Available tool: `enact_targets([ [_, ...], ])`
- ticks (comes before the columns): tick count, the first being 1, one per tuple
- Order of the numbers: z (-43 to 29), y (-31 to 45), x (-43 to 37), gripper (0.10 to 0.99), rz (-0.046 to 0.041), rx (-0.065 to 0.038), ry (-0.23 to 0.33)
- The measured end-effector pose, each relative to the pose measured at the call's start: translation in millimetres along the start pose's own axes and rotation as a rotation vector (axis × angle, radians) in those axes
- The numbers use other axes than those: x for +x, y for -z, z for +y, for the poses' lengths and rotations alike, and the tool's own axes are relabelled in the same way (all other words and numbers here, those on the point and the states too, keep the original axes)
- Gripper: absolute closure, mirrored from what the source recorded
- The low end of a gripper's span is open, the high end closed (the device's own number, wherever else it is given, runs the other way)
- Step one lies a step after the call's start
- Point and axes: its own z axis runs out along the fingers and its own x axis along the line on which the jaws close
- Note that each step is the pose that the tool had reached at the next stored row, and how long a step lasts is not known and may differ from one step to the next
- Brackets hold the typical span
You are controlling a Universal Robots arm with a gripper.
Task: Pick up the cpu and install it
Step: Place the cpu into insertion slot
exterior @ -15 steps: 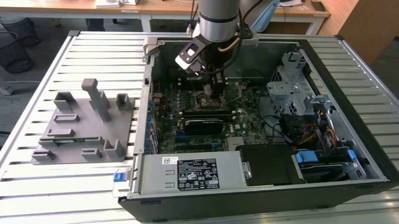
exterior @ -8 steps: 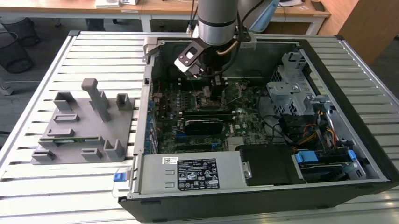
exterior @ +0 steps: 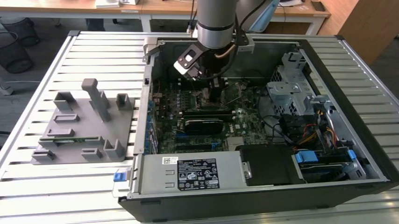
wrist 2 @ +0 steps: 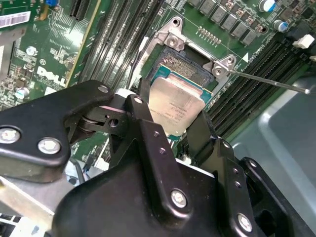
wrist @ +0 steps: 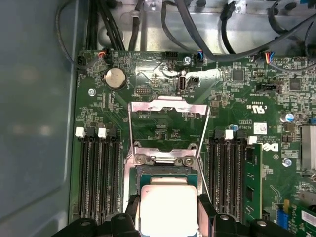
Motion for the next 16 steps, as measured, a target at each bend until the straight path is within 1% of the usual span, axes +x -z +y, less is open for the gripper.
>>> enact_targets([
  [8, -2.3, -12.9, 0.9, 0.545, 0.0001, 0.0, 0.0],
  [16, -3.3, -21.3, 1.5, 0.545, -0.0001, 0.0, -0.002],
])
